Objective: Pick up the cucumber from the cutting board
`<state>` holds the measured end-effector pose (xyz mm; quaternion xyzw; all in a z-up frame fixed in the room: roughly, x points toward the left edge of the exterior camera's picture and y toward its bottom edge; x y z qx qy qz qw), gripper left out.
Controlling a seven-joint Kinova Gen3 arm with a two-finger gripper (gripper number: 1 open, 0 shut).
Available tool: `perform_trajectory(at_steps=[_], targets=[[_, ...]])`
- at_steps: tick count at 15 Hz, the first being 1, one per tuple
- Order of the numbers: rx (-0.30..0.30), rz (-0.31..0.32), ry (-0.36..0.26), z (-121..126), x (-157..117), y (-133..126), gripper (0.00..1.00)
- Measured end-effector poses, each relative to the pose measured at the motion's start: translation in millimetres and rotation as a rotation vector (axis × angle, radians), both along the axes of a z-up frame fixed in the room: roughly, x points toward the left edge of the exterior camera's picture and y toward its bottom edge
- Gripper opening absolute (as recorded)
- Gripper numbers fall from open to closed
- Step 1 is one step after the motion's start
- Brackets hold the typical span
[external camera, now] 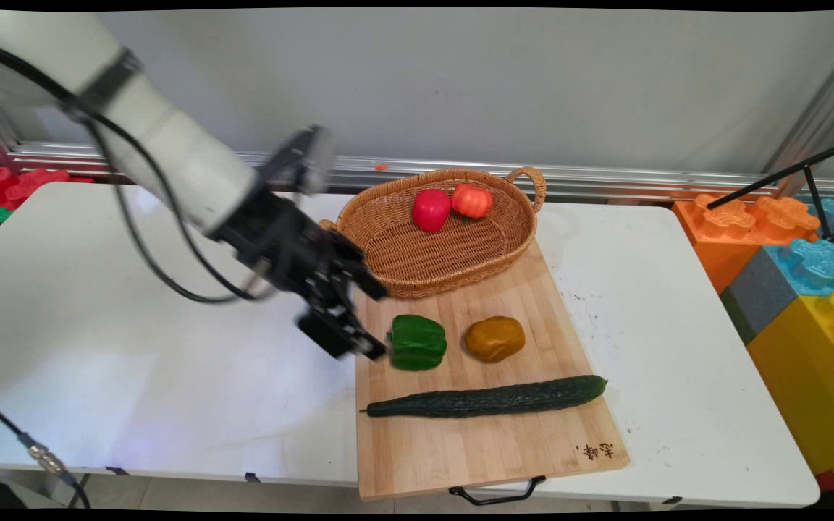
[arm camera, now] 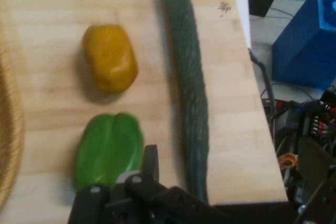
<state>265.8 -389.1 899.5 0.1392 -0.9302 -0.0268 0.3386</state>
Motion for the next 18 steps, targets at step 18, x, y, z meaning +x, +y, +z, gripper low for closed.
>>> perform_trajectory(at_steps=[18], targets=[[0.002, 0.075, -0.074, -123.7, -134.3, 0.3, 1.00]])
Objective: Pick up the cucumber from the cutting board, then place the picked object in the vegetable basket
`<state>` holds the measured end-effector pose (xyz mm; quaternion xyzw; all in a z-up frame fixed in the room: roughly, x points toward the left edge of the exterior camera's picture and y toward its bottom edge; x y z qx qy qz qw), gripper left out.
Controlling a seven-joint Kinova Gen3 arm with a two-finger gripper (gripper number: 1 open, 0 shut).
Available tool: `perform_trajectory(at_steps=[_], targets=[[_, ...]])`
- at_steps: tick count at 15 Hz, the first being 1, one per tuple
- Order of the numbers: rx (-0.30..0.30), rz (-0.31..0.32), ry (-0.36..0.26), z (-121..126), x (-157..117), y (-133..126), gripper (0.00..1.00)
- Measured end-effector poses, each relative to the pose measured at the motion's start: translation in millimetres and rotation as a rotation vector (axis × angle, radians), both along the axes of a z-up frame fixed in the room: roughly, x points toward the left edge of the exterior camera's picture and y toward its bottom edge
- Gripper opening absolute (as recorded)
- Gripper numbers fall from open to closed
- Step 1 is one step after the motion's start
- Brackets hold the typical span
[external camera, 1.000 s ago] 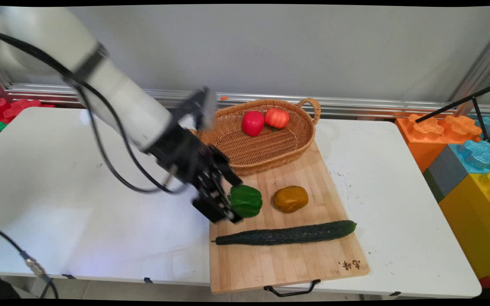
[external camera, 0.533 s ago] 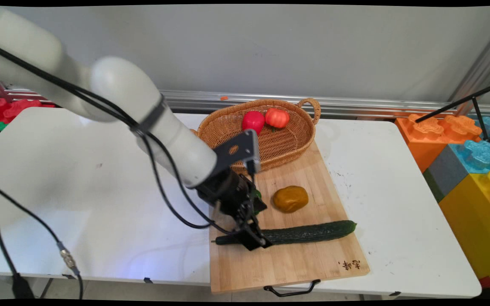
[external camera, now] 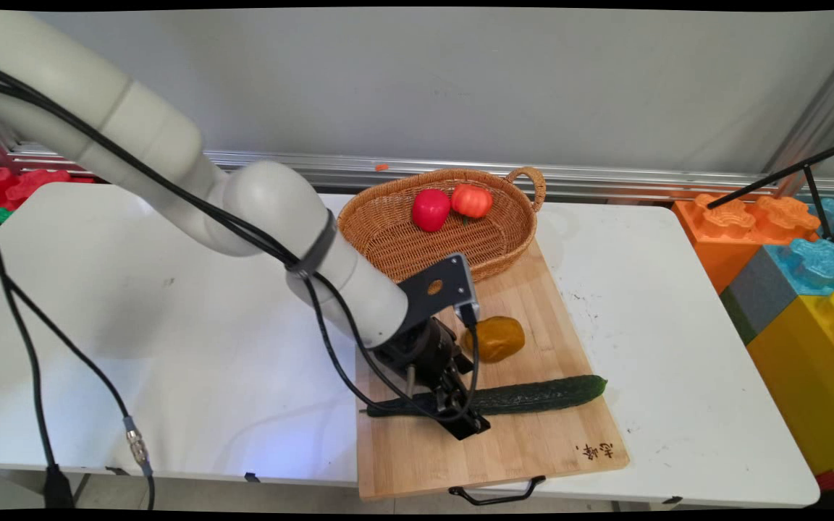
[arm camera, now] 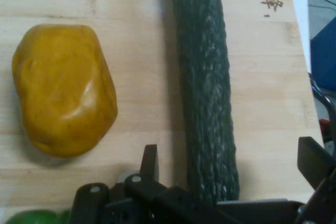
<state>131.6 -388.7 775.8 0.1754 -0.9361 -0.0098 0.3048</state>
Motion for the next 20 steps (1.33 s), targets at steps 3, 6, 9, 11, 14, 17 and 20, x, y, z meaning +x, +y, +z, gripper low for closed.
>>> perform_trajectory(at_steps=[3, 6, 9, 11, 14, 17, 20], targets=[[0.003, 0.009, -0.001, -9.9, -5.6, -1.9, 1.00], [0.003, 0.013, -0.001, -18.6, -11.7, -3.8, 1.00], [0.002, 0.007, 0.002, -22.6, -16.6, -4.1, 0.00], [0.001, 0.008, 0.000, -23.6, -18.0, -4.5, 0.00], [0.000, 0.010, -0.002, -20.5, -17.3, -4.6, 0.00], [0.001, 0.016, 0.000, -11.0, -16.0, -4.1, 0.00], [0.007, 0.020, 0.014, 5.5, -17.4, -2.8, 0.00]])
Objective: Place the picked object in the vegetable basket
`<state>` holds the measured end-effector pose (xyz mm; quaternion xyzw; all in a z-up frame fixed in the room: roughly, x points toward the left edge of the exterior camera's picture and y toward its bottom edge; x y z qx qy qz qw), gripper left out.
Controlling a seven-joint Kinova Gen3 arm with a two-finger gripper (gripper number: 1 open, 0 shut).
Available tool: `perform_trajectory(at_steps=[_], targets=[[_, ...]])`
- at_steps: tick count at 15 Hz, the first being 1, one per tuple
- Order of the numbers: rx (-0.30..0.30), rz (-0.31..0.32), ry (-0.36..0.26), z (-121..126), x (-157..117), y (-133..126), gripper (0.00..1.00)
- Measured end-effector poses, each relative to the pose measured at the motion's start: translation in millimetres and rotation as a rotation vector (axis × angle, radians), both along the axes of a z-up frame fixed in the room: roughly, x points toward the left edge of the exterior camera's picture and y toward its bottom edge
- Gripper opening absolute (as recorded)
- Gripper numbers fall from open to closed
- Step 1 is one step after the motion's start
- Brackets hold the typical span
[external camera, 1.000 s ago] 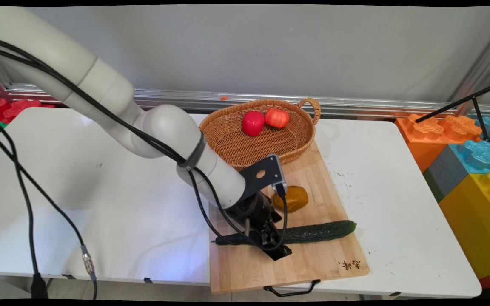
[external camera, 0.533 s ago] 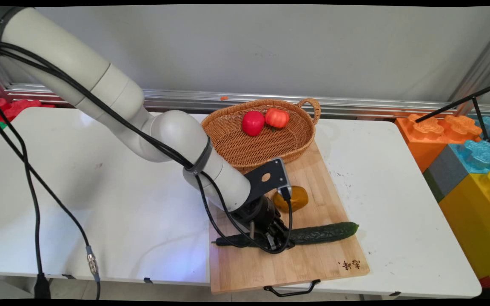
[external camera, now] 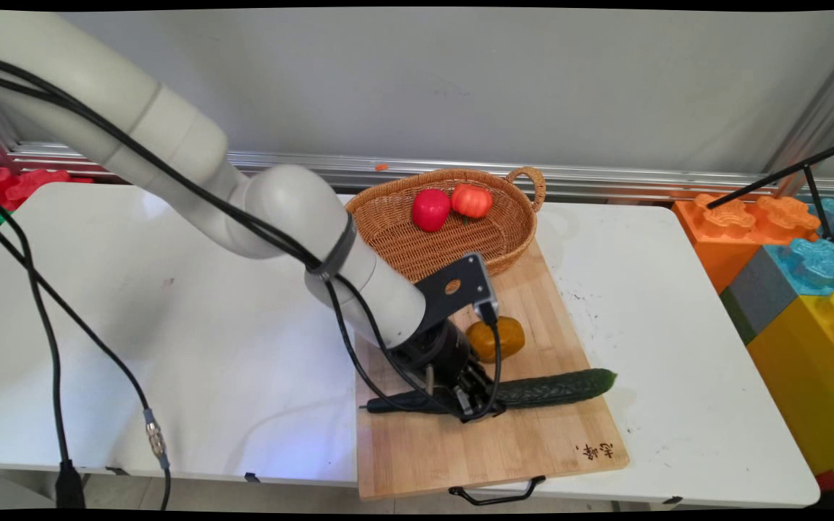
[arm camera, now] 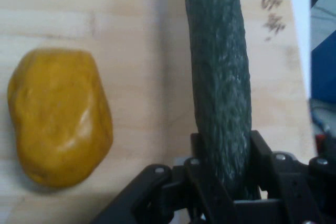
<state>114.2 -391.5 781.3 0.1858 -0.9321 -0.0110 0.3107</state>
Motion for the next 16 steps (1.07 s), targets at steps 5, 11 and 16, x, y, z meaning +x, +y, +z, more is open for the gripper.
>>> perform_trajectory(at_steps=[5, 11, 16], targets=[[0.003, 0.004, 0.028, 43.3, -7.3, -1.1, 0.00], [-0.130, 0.015, 0.017, 100.2, -4.2, -49.3, 0.00], [-0.238, 0.048, -0.016, 112.3, 16.0, -107.3, 0.00]])
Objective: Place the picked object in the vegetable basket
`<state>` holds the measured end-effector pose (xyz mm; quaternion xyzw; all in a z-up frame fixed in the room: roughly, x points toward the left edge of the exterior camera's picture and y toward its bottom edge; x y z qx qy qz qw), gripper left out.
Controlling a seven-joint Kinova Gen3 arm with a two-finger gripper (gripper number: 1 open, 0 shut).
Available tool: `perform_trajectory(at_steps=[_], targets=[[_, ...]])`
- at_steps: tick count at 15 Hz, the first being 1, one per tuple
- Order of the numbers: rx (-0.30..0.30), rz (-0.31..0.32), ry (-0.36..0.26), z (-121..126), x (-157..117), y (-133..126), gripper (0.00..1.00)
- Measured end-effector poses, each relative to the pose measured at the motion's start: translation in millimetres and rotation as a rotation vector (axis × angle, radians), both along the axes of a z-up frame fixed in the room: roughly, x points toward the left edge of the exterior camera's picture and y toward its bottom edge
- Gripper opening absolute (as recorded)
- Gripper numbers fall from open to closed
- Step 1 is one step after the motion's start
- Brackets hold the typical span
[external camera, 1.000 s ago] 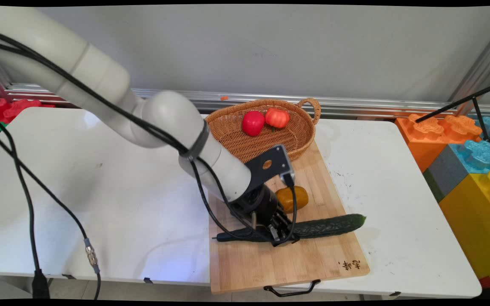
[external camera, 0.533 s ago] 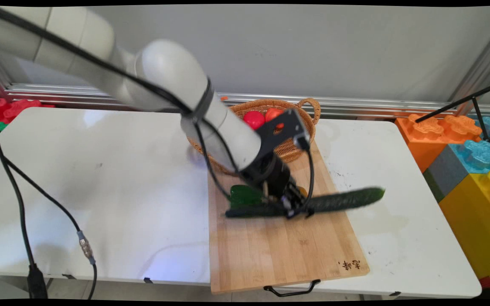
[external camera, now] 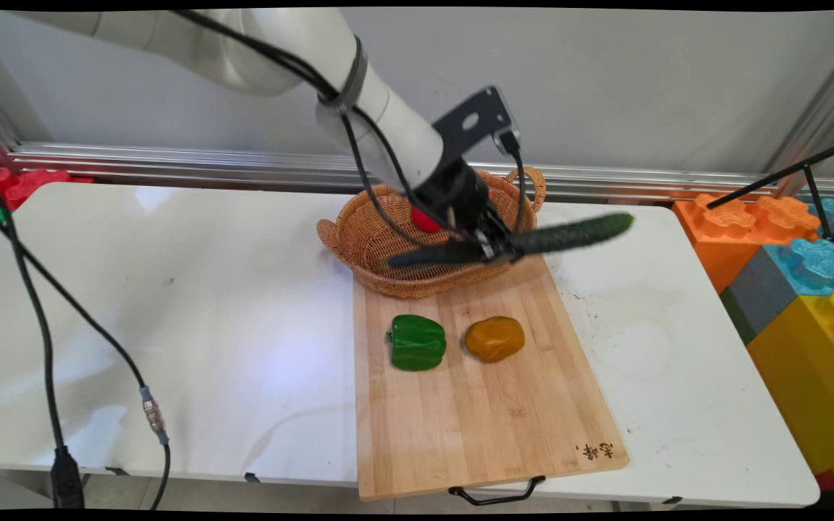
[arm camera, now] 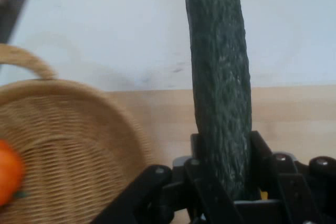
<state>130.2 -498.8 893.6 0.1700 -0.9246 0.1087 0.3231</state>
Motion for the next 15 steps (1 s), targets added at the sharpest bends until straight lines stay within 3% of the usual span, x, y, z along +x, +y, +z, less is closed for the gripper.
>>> perform_trajectory(at_steps=[4, 8, 15], targets=[[-0.044, 0.021, -0.042, -12.0, 21.4, -40.2, 0.00], [-0.074, 0.018, -0.089, -39.5, 44.9, -73.7, 0.00], [-0.111, -0.003, -0.141, -74.6, 71.2, -103.7, 0.00]])
